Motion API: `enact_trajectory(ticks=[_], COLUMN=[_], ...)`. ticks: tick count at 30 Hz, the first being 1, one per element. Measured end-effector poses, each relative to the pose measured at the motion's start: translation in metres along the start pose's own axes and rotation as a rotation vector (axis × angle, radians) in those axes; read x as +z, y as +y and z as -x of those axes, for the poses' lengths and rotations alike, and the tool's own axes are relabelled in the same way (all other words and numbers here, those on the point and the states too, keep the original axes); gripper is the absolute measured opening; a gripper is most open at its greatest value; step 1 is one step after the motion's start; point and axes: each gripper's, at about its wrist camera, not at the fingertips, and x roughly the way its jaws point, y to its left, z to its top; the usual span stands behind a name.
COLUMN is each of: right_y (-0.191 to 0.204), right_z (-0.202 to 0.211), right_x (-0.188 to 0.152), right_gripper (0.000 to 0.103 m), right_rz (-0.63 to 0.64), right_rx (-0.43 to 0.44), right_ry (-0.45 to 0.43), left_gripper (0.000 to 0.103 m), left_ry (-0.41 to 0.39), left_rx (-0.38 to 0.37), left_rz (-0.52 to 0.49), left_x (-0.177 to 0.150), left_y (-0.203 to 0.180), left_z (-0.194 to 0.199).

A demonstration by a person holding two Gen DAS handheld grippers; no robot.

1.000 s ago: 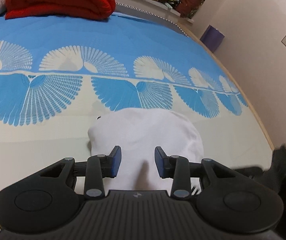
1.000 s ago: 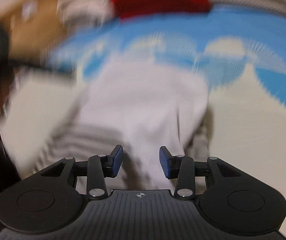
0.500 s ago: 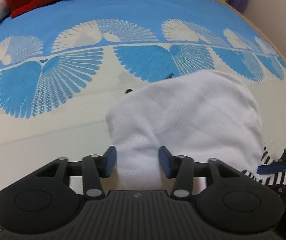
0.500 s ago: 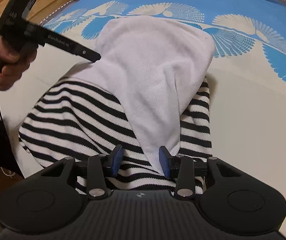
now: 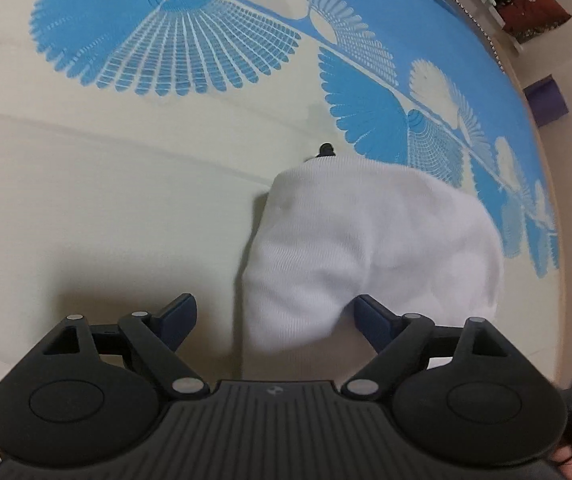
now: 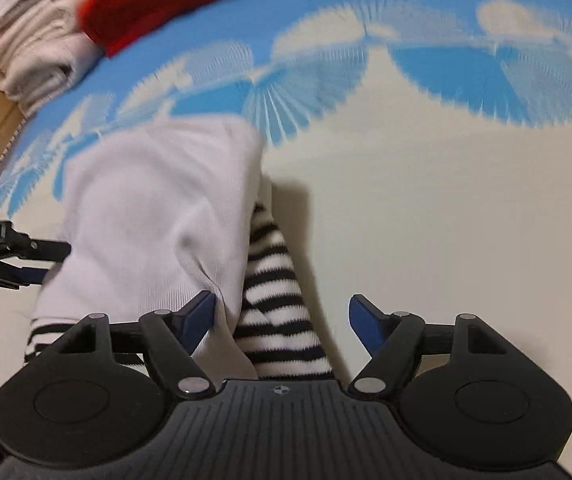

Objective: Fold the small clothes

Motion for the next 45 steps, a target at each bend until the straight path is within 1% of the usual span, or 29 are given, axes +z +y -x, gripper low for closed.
enact_trajectory(ticks=[4, 6, 7, 8, 9, 10, 11, 13, 14, 16, 19, 21, 24, 26, 28, 30, 31, 34, 35, 36, 37, 38, 39, 40, 41, 42, 43, 44, 45], right_y=[-0.010, -0.012, -0.011, -0.010, -0.010, -0.008, -0.003, 0.009, 0.010, 0.008, 0.013, 0.022, 0.026, 0.024, 0.021, 0.016, 0.014, 0.015, 0.018, 0.021, 0.026, 0.030, 0.035, 0.038, 0.040, 0.042, 0.044, 0.045, 0.047], right_z=[-0.011, -0.014, -0.013, -0.014, -0.015, -0.016, -0.014, -0.010, -0.007, -0.001, 0.007, 0.006, -0.005, -0.008, -0.006, -0.004, -0.001, 0.010, 0.012, 0.015, 0.017, 0.019, 0.019, 0.018, 0.016, 0.014, 0.012, 0.010, 0.009], right_x=[0.001, 0.002, 0.003, 0.003, 0.005, 0.008, 0.010, 0.014, 0.017, 0.023, 0.032, 0.036, 0.042, 0.045, 0.049, 0.052, 0.052, 0.051, 0.051, 0.050, 0.048, 0.046, 0.044, 0.043, 0.041, 0.039, 0.037, 0.036, 0.033], right_gripper=[0.080, 0.080, 0.074, 0.050, 0.036, 0.022, 0.014, 0.013, 0.012, 0.012, 0.011, 0.011, 0.012, 0.012, 0.012, 0.012, 0.013, 0.017, 0.031, 0.039, 0.051, 0.057, 0.058, 0.061, 0.063, 0.063, 0.063, 0.063, 0.063], right_rz=[-0.096, -0.114, -0.111, -0.101, -0.096, -0.100, -0.089, -0.029, -0.043, -0.087, -0.109, -0.101, -0.103, -0.129, -0.137, -0.154, -0.164, -0.159, -0.149, -0.136, -0.123, -0.107, -0.090, -0.078, -0.069, -0.064, -0.055, -0.046, -0.033], right_rx=[0.046, 0.066, 0.072, 0.087, 0.114, 0.148, 0.148, 0.135, 0.143, 0.172, 0.248, 0.255, 0.158, 0.078, 0.014, -0.027, -0.025, 0.036, 0.065, 0.094, 0.106, 0.108, 0.106, 0.104, 0.099, 0.092, 0.083, 0.076, 0.064], right_ry=[0.046, 0.050, 0.048, 0.045, 0.042, 0.038, 0.018, -0.033, -0.053, -0.102, -0.173, -0.191, -0.189, -0.219, -0.257, -0.274, -0.281, -0.290, -0.283, -0.272, -0.266, -0.262, -0.252, -0.234, -0.207, -0.183, -0.159, -0.139, -0.113], left_gripper=[0.088, 0.078, 0.070, 0.060, 0.056, 0.047, 0.040, 0.035, 0.035, 0.035, 0.040, 0.045, 0.047, 0.047, 0.047, 0.047, 0.046, 0.046, 0.044, 0.043, 0.041, 0.041, 0.042, 0.044, 0.051, 0.057, 0.066, 0.071, 0.073], left_ry=[0.015, 0.011, 0.011, 0.009, 0.005, -0.004, -0.016, -0.063, -0.100, -0.183, -0.300, -0.337, -0.386, -0.398, -0.381, -0.340, -0.325, -0.279, -0.252, -0.220, -0.174, -0.126, -0.108, -0.112, -0.139, -0.157, -0.169, -0.185, -0.204], left_rx=[-0.059, -0.081, -0.099, -0.108, -0.112, -0.105, -0.107, -0.119, -0.125, -0.122, -0.055, -0.026, 0.035, 0.060, 0.018, -0.026, -0.041, -0.053, -0.041, -0.020, 0.015, 0.070, 0.133, 0.180, 0.203, 0.218, 0.222, 0.201, 0.166], left_rz=[0.020, 0.006, -0.001, -0.011, -0.032, -0.063, -0.086, -0.099, -0.112, -0.146, -0.229, -0.241, -0.226, -0.235, -0.247, -0.279, -0.314, -0.467, -0.529, -0.580, -0.622, -0.666, -0.719, -0.777, -0.811, -0.805, -0.766, -0.712, -0.664], left_x=[0.007, 0.009, 0.011, 0.012, 0.014, 0.016, 0.018, 0.025, 0.029, 0.038, 0.043, 0.043, 0.041, 0.040, 0.037, 0.036, 0.032, 0.016, 0.009, 0.001, -0.006, -0.015, -0.024, -0.033, -0.038, -0.038, -0.035, -0.031, -0.027], left_y=[0.006, 0.005, 0.003, 0.001, -0.003, -0.008, -0.011, -0.015, -0.017, -0.021, -0.032, -0.036, -0.034, -0.033, -0.031, -0.033, -0.035, -0.044, -0.049, -0.050, -0.051, -0.051, -0.052, -0.054, -0.057, -0.060, -0.060, -0.058, -0.053], left_z=[-0.010, -0.014, -0.016, -0.018, -0.018, -0.017, -0.015, -0.005, 0.002, 0.017, 0.032, 0.035, 0.043, 0.051, 0.062, 0.066, 0.070, 0.073, 0.068, 0.059, 0.047, 0.031, 0.018, 0.010, 0.009, 0.013, 0.019, 0.029, 0.039])
